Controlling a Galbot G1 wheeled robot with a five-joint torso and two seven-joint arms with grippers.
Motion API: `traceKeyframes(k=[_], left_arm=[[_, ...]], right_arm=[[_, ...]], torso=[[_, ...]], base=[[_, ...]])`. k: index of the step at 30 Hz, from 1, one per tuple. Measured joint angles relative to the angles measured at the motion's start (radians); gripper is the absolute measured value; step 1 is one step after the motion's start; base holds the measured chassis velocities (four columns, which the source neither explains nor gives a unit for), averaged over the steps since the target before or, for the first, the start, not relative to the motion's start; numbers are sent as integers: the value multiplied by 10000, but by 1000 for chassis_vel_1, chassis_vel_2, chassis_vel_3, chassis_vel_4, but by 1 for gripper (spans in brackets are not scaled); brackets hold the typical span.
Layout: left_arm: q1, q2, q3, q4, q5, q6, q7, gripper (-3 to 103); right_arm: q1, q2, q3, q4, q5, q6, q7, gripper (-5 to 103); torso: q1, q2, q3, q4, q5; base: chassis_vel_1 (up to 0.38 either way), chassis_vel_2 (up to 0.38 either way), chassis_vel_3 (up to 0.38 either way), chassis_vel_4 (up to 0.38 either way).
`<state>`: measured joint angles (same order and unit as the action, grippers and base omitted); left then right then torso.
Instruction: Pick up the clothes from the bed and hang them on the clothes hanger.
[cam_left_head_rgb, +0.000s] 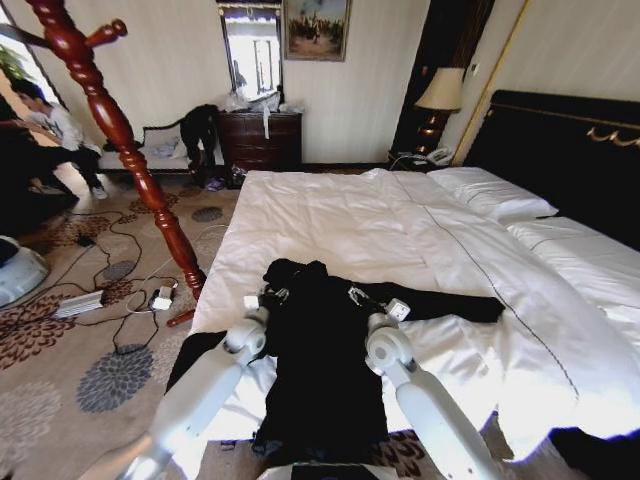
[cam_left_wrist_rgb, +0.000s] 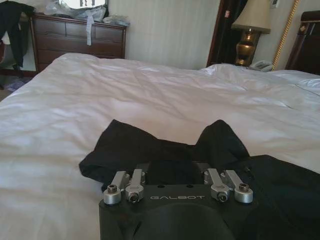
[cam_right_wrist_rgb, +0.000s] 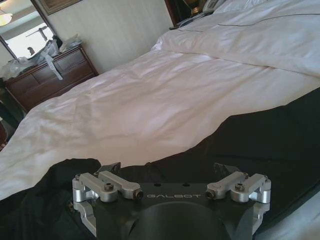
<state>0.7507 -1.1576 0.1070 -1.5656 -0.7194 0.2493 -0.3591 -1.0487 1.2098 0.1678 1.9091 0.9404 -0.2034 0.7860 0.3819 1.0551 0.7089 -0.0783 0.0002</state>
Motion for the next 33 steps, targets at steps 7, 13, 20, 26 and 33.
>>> traceKeyframes(k=[7,13,20,26,33], left_arm=[[59,57,236,-85,-24,71,24,64],[76,32,541,-101,-2,60,51,67],[65,-111,639,79,91,51,54,55],[-234,-298,603,350,15,16,55,40],[-411,-432,501,552,-12,-10,56,23]], right_arm=[[-25,-44,83,-44,-11,0,-17,100],[-15,15,70,-84,-16,6,-18,100],[-76,-18,103,-94,-16,12,-2,100],[-189,13,105,-92,-28,14,19,100],[-394,14,159,-56,-91,14,23,100]], torso=[[-2,0,0,6,-2],[-1,0,-1,3,-2],[-2,0,0,3,-3],[-1,0,-1,3,-2],[-1,0,0,3,-2]], base=[[0,0,0,0],[0,0,0,0],[0,0,0,0],[0,0,0,0],[0,0,0,0]])
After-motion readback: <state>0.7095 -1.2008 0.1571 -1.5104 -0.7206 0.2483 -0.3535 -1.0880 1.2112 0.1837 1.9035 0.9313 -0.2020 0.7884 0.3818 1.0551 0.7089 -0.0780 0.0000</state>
